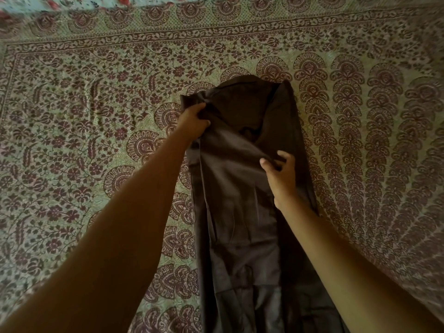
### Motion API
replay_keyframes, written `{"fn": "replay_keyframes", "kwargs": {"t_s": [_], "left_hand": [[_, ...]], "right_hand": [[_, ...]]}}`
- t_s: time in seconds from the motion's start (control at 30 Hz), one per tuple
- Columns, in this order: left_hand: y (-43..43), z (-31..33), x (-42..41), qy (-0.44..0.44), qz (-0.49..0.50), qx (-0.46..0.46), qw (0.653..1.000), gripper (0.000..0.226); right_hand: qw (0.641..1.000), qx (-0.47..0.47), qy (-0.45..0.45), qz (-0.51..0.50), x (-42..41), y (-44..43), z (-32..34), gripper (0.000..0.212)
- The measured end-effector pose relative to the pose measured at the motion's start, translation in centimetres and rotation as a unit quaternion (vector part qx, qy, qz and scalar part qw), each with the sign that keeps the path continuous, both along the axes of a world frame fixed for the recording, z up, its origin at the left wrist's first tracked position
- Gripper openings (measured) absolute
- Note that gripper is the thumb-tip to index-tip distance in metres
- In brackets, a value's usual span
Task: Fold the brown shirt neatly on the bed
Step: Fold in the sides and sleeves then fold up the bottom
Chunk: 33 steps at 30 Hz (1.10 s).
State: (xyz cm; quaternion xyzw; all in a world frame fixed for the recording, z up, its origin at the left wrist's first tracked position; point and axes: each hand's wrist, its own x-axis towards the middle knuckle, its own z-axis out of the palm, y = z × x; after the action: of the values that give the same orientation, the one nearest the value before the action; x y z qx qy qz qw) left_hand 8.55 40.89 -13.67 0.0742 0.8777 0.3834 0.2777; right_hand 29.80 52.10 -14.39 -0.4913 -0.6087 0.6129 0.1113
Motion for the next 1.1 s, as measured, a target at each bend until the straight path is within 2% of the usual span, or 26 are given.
{"fn": "replay_keyframes", "kwargs": {"t_s": [0.07, 0.13, 0.27, 0.47, 0.57, 0.67, 0.77, 0.87, 1.0, 1.1], "left_hand": [[-0.4, 0.5, 1.8, 0.037, -0.005, -0.020, 0.999, 0.057], [-1.5, 1.0, 5.1, 0.073, -0.001, -0.039, 0.997, 0.053], [-5.0, 1.2, 13.1, 0.047, 0.006, -0.048, 0.998, 0.053], [-10.0, 1.6, 22.0, -0.051, 0.058, -0.040, 0.996, 0.053], [-11.9, 0.9, 25.8, -0.138, 0.039, -0.067, 0.987, 0.039], [-13.7, 0.3, 29.5, -0.209, 0.022, -0.061, 0.976, 0.011], [-14.7, 1.1, 32.7, -0.205, 0.124, -0.017, 0.971, 0.021], [-15.2, 2.1, 36.0, -0.251, 0.187, 0.025, 0.949, 0.027], [-16.5, 1.8, 40.7, -0.367, 0.107, 0.030, 0.924, 0.021], [-17.6, 1.1, 42.7, -0.357, 0.060, -0.036, 0.931, 0.021]], "right_hand": [[1.000, -0.021, 0.001, -0.012, 1.4, -0.6, 0.1, 0.051], [1.000, -0.010, -0.014, 0.003, 3.3, -1.6, 0.1, 0.045], [0.996, -0.001, -0.049, 0.077, 7.8, -3.8, 0.3, 0.034], [0.984, -0.060, -0.105, 0.129, 14.1, -6.1, 1.4, 0.014], [0.983, -0.077, -0.106, 0.125, 17.8, -7.7, 2.2, 0.009], [0.969, -0.120, -0.129, 0.172, 22.2, -9.5, 2.8, 0.009], [0.950, -0.111, -0.180, 0.229, 26.3, -10.9, 2.7, 0.015], [0.956, -0.115, -0.192, 0.191, 29.3, -11.8, 3.1, 0.021], [0.934, -0.122, -0.195, 0.273, 31.9, -12.9, 3.1, 0.015], [0.927, -0.075, -0.204, 0.305, 32.4, -13.0, 3.2, 0.014]]}}
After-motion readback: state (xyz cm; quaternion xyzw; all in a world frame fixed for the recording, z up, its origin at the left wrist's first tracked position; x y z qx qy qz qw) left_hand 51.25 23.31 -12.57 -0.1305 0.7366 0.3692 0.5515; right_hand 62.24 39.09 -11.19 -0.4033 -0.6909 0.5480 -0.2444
